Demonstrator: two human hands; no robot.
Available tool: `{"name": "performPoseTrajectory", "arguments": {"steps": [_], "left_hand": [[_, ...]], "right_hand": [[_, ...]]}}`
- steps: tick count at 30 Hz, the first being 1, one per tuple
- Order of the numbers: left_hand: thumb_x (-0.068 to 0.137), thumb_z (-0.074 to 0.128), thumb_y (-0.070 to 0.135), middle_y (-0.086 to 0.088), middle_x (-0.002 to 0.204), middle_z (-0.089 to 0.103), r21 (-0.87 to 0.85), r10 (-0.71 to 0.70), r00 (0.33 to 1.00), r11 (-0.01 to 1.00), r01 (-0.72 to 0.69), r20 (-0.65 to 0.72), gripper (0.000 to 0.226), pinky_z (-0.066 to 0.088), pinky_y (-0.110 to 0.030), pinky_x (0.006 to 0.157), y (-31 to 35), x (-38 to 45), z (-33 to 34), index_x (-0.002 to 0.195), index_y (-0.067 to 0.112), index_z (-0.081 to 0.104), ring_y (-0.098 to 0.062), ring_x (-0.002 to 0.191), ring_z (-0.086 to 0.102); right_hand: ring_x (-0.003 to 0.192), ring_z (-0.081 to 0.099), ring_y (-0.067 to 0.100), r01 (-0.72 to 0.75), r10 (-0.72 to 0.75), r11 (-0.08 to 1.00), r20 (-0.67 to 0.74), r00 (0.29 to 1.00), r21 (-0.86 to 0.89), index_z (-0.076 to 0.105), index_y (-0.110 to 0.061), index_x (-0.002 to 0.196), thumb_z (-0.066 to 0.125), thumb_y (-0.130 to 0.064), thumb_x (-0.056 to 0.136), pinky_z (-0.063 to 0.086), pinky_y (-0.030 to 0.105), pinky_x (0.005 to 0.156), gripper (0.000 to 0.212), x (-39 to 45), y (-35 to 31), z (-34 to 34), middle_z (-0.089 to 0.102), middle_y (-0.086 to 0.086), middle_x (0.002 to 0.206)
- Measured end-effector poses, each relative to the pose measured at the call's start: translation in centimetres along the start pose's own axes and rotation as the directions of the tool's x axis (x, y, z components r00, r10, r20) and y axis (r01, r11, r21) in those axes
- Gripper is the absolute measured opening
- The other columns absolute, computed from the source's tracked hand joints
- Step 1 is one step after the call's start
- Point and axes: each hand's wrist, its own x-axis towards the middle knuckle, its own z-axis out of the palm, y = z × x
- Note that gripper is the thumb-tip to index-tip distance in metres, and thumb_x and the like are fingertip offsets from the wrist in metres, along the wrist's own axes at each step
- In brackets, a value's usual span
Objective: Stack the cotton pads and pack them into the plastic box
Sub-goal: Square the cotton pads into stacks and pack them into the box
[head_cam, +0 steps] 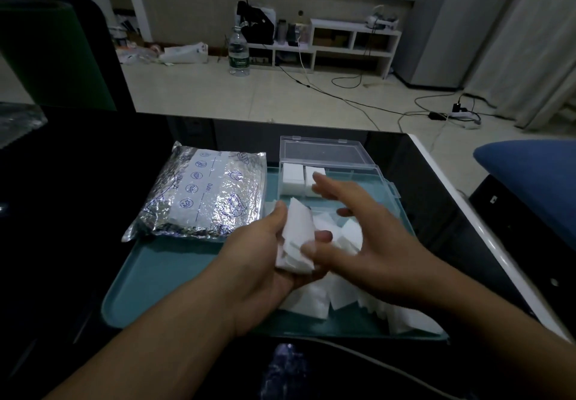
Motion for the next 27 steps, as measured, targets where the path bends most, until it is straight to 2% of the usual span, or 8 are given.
{"name": "performPoseTrajectory", "arguments": {"steps": [3,6,10,12,15,20,22,27], "left_hand": [[0.102,0.038,0.040,-0.026,0.106,0.070,-0.002,0.007,1.000,1.000,-0.007,0.013,0.046,0.060,-0.042,0.059,-0.2,0.0,-0.1,0.125,0.006,0.059,-0.035,0.075,0.072],[0.104,0.036,0.036,-0.030,0.116,0.065,-0.007,0.006,0.998,1.000,-0.005,0.070,0.042,0.058,-0.050,0.076,-0.3,0.1,-0.2,0.122,0.007,0.061,-0.044,0.098,0.068],[0.103,0.035,0.033,-0.028,0.116,0.066,0.004,0.017,0.988,1.000,-0.018,0.156,0.047,0.057,-0.048,0.079,-0.1,0.4,-0.6,0.105,0.005,0.072,-0.045,0.099,0.067],[0.103,0.036,0.029,-0.028,0.115,0.067,-0.012,0.023,0.984,1.000,-0.021,0.178,0.042,0.059,-0.049,0.078,-0.2,0.3,-0.4,0.111,0.003,0.068,-0.047,0.105,0.065],[0.102,0.039,0.023,-0.029,0.114,0.067,-0.038,0.040,0.981,0.999,-0.033,0.191,0.036,0.061,-0.047,0.071,-0.4,0.4,-0.4,0.116,0.002,0.065,-0.044,0.099,0.067],[0.100,0.041,0.041,-0.027,0.126,0.062,-0.058,-0.030,0.968,0.997,0.046,0.247,0.046,0.059,-0.045,0.072,-0.5,0.6,-0.6,0.128,0.009,0.059,-0.045,0.111,0.062],[0.099,0.038,0.049,-0.026,0.130,0.059,-0.072,-0.062,0.967,0.994,0.082,0.246,0.054,0.058,-0.044,0.074,-0.4,0.7,-0.7,0.131,0.009,0.057,-0.045,0.116,0.060],[0.103,0.040,0.026,-0.027,0.119,0.065,-0.032,0.027,0.983,0.999,-0.022,0.184,0.036,0.058,-0.050,0.085,-0.6,0.7,-0.7,0.123,0.007,0.063,-0.043,0.105,0.067]], "right_hand": [[0.124,0.031,-0.021,0.034,-0.036,0.999,0.135,0.990,0.019,0.010,-0.048,0.149,0.079,-0.050,0.067,0.030,0.000,0.095,0.107,-0.6,-0.4,0.4,0.030,-0.025,0.146],[0.107,0.039,-0.029,0.027,-0.036,0.997,0.126,0.991,0.073,0.013,-0.048,0.144,0.085,-0.028,0.070,0.037,-0.004,0.079,0.105,-0.7,-0.6,0.7,0.037,-0.016,0.139],[0.108,0.038,-0.022,0.043,-0.048,0.998,0.090,0.995,0.055,0.018,-0.047,0.144,0.086,-0.024,0.070,0.037,-0.002,0.082,0.103,-0.6,-0.8,0.3,0.042,-0.020,0.130],[0.106,0.045,-0.010,0.022,-0.037,0.992,0.119,0.992,0.128,0.022,-0.044,0.144,0.085,-0.016,0.071,0.047,0.005,0.080,0.101,-0.6,-0.9,0.4,0.044,-0.019,0.128],[0.104,0.053,-0.003,0.000,-0.031,0.979,0.150,0.988,0.203,0.024,-0.044,0.146,0.085,-0.011,0.071,0.057,0.022,0.079,0.102,-0.7,-1.0,0.4,0.045,-0.018,0.128],[0.100,0.044,-0.028,0.021,-0.047,0.983,0.145,0.988,0.181,0.019,-0.046,0.143,0.085,-0.015,0.071,0.042,-0.001,0.072,0.102,-0.8,-1.2,0.1,0.041,-0.020,0.134],[0.101,0.046,-0.026,0.021,-0.045,0.984,0.131,0.990,0.175,0.022,-0.042,0.146,0.084,-0.015,0.071,0.043,0.000,0.071,0.101,-0.8,-1.2,0.0,0.045,-0.018,0.129],[0.108,0.051,-0.007,0.061,-0.075,0.987,0.089,0.993,0.147,0.025,-0.039,0.147,0.083,-0.019,0.073,0.042,-0.001,0.077,0.096,-0.7,-0.9,0.0,0.051,-0.017,0.124]]}}
